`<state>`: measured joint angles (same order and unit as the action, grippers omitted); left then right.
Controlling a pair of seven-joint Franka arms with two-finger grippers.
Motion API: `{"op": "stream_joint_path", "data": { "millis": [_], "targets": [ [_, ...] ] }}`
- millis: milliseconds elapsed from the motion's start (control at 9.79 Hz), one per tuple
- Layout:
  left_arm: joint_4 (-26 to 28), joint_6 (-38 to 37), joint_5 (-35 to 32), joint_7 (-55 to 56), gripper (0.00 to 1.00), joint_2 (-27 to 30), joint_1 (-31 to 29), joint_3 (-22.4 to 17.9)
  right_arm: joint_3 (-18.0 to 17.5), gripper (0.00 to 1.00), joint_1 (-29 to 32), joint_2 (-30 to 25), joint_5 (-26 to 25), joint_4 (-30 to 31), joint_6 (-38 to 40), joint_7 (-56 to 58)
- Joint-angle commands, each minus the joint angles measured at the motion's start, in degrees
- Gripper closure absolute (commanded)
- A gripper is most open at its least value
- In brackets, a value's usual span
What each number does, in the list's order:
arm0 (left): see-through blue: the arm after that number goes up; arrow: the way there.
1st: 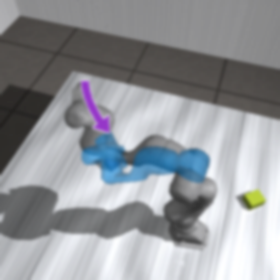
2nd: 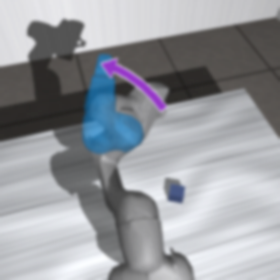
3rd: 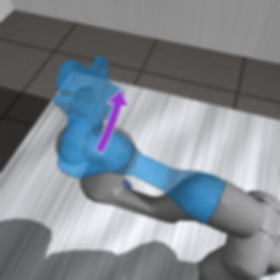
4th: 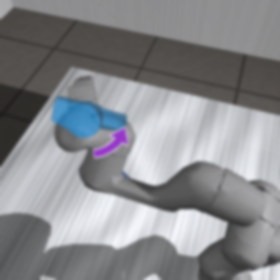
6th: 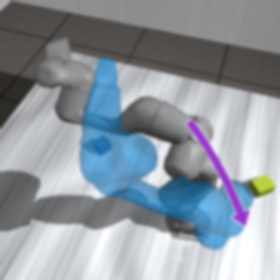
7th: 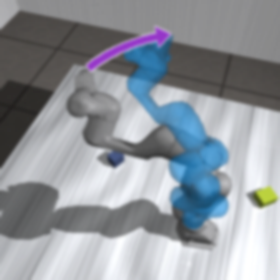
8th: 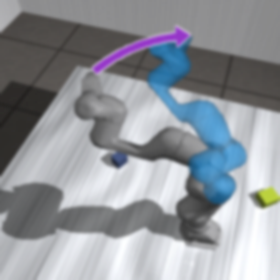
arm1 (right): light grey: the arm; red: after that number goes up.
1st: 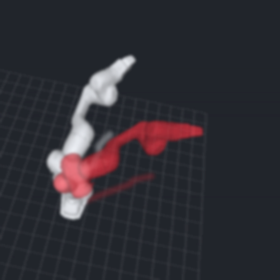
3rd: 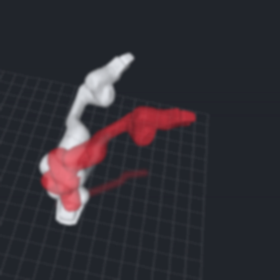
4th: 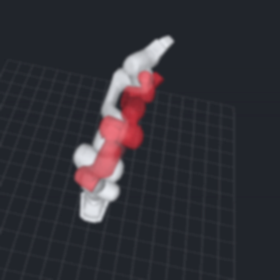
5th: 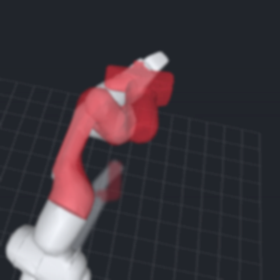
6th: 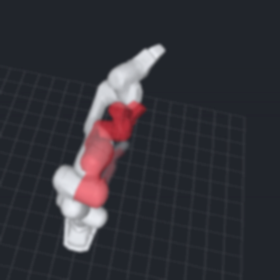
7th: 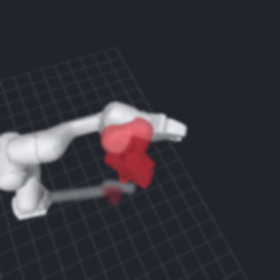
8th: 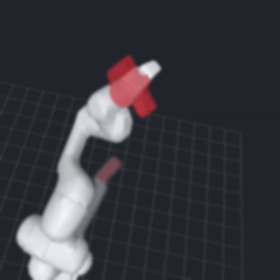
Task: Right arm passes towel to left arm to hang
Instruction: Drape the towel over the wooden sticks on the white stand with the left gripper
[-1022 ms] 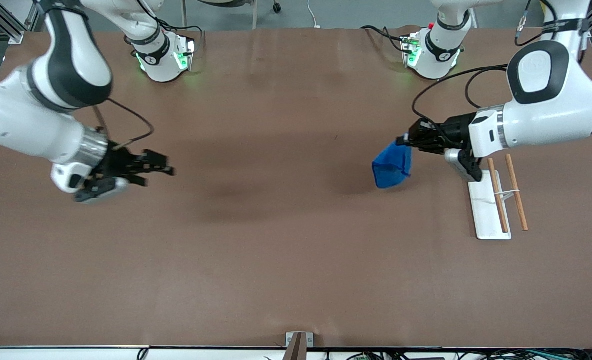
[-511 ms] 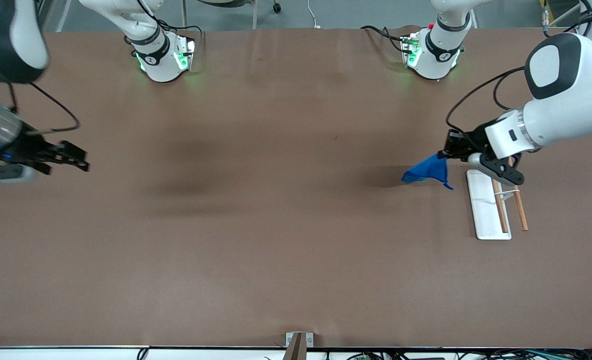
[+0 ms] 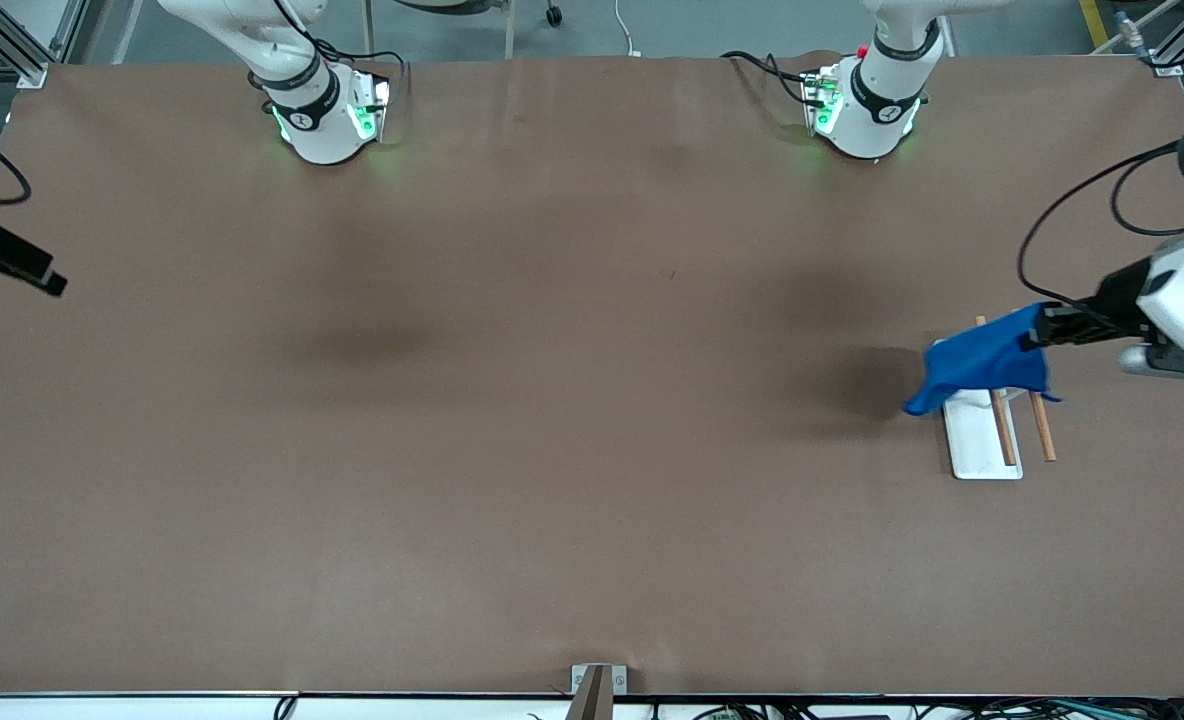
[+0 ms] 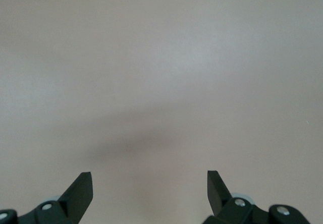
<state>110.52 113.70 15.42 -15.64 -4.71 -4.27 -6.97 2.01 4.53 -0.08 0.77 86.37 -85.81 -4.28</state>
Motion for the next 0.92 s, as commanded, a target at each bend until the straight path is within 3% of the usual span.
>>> {"op": "stream_joint_path", "data": {
  "millis": [0,204,409,613,818],
  "targets": [
    [0.84,4.5,-1.88,1.05,1.0,-3.02,-0.38,-2.68,0.01,0.0,1.17,0.35,-1.83,-4.02,5.11,-0.04],
    [1.19,6.09,-2.24,-1.66,1.0,-4.07,-0.21,-6.99,0.1,0.0,1.36,0.34,-1.74,-2.01,-0.56,4.34],
    [1.28,7.93,-2.24,-5.35,0.99,-5.83,-0.3,-10.33,1.32,0.0,0.83,-0.09,-1.83,-0.69,-0.76,4.28],
    [1.63,8.65,-2.15,-6.94,0.91,-7.06,-1.43,-11.74,2.46,0.0,-0.13,-0.01,-1.74,-0.59,-1.72,4.19],
    [1.63,8.65,-2.15,-6.95,0.0,-7.59,-1.27,-12.36,3.44,0.0,0.29,0.17,-0.95,-0.94,-1.47,3.75]
  ]
}}
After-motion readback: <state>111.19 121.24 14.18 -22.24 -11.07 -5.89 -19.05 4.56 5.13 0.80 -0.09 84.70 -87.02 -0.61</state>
